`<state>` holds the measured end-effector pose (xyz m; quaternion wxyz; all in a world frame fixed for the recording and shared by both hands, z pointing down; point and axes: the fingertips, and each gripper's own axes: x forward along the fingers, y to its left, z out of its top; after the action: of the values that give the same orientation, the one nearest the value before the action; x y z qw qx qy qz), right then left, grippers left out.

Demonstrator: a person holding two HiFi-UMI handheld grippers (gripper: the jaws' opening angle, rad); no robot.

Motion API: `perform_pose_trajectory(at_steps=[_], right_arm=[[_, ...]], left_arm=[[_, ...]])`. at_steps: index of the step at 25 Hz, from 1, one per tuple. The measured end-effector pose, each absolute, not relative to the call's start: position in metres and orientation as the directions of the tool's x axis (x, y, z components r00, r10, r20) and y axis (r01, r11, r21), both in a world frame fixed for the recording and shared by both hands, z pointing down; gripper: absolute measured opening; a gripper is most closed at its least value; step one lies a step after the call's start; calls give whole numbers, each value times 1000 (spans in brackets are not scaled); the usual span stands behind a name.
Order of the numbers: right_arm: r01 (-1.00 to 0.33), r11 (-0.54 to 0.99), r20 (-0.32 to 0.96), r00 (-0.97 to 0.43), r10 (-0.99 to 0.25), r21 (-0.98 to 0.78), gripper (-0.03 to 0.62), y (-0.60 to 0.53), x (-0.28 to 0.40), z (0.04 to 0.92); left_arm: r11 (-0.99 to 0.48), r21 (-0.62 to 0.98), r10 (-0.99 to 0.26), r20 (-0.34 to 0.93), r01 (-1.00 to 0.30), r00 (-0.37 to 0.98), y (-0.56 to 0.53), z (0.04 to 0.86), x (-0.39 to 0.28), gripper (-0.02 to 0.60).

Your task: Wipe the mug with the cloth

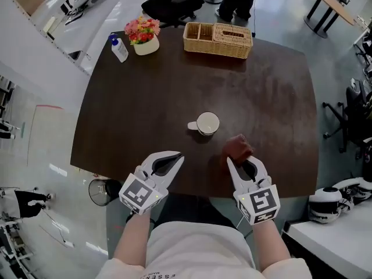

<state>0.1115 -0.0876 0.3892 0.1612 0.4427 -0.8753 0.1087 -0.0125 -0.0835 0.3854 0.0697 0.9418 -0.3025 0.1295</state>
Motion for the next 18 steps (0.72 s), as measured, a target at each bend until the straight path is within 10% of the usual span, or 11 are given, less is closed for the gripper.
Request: perform_pose_trajectory(at_steps=[12, 18], right_arm=[[-806, 570, 492, -565, -663, -158, 80, -143, 102, 455], [-777, 594, 510, -605, -612, -209, 80, -155, 88, 477]], left_arm=[[-855, 88, -458, 334, -511, 824, -165, 455, -11, 2], [-883, 100, -401, 349, -459, 847, -200, 486, -7, 106]])
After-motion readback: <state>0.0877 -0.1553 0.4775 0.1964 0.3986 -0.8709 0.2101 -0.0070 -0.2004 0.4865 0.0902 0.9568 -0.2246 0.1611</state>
